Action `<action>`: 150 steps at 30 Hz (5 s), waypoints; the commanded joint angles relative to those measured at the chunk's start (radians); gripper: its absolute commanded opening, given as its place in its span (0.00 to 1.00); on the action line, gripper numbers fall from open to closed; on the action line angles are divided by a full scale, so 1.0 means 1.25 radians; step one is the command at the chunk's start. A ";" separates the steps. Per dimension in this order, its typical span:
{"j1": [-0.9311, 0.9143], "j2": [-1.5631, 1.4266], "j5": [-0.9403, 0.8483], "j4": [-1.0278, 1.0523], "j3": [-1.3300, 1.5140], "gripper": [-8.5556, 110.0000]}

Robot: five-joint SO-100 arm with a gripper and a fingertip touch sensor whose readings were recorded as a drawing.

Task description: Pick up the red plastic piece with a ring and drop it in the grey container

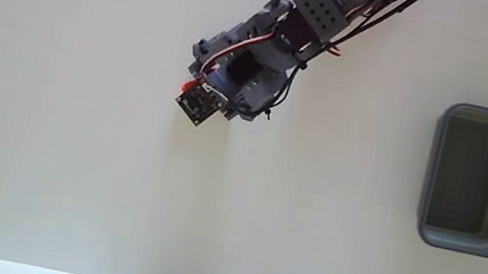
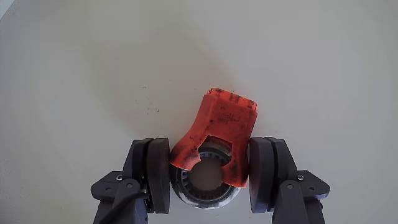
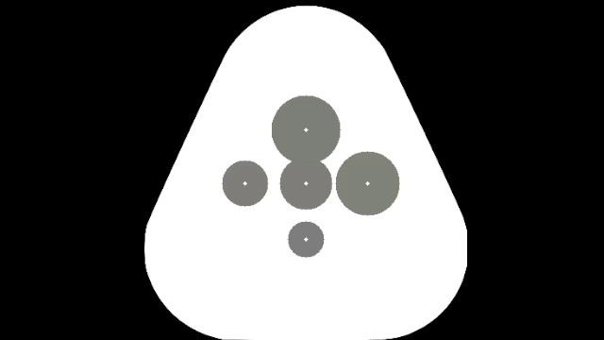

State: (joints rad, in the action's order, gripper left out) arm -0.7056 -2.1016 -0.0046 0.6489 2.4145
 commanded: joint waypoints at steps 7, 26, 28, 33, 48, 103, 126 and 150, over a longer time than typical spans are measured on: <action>-0.013 -0.011 0.004 -0.006 0.007 0.63; -0.013 -0.027 0.004 0.045 -0.028 0.63; -0.013 -0.034 0.004 0.072 -0.048 0.63; -0.013 -0.049 0.004 0.147 -0.108 0.63; -0.013 -0.051 0.004 0.317 -0.277 0.63; 0.007 0.060 0.004 0.636 -0.707 0.63; 0.276 0.140 0.004 0.633 -0.783 0.63; 0.708 0.269 0.004 0.627 -0.905 0.63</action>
State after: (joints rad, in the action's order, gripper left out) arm 0.1150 -1.7472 -0.0031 1.4297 1.3361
